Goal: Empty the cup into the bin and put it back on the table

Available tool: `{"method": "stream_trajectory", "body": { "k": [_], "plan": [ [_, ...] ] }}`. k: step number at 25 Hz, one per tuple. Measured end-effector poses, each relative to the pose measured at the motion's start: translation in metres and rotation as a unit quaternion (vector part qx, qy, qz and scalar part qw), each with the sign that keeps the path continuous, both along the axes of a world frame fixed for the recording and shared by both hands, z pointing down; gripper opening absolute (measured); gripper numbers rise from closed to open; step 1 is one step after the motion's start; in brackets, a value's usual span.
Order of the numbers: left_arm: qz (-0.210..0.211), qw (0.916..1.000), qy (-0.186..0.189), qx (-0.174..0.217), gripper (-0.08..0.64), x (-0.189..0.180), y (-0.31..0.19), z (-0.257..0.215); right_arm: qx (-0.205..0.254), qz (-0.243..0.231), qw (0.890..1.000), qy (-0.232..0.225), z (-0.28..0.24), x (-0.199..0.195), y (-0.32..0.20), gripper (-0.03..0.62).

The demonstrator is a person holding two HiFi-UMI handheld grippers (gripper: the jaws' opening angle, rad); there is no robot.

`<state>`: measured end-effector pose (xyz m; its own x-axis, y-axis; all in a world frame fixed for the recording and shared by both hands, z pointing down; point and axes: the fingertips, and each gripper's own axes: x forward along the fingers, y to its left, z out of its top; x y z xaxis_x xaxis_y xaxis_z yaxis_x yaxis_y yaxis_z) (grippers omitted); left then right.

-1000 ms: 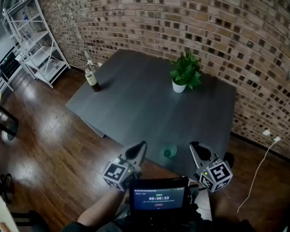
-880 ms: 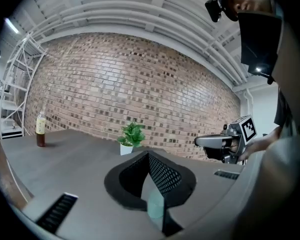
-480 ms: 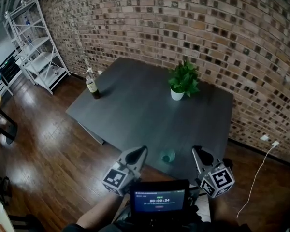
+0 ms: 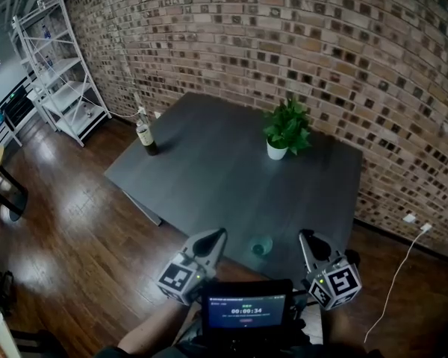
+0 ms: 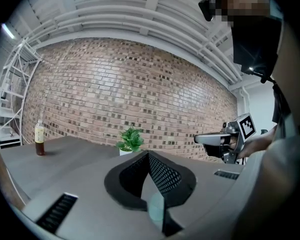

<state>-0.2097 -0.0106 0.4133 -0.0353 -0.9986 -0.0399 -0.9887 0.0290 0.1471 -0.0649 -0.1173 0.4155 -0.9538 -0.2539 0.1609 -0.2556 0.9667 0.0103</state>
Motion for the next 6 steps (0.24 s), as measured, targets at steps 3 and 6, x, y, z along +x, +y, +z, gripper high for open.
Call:
{"method": "stream_trajectory", "body": {
  "k": [3, 6],
  "plan": [
    [-0.005, 1.0000, 0.000, 0.005, 0.000, -0.0045, 0.0013, 0.0007, -0.001, 0.003, 1.000, -0.001, -0.0004, -0.0014, -0.0005, 0.003],
    [-0.009, 0.9999, 0.005, 0.008, 0.000, -0.0067, 0.0032, 0.0021, 0.001, 0.005, 1.000, -0.002, 0.0004, -0.0011, -0.0004, 0.003]
  ]
}}
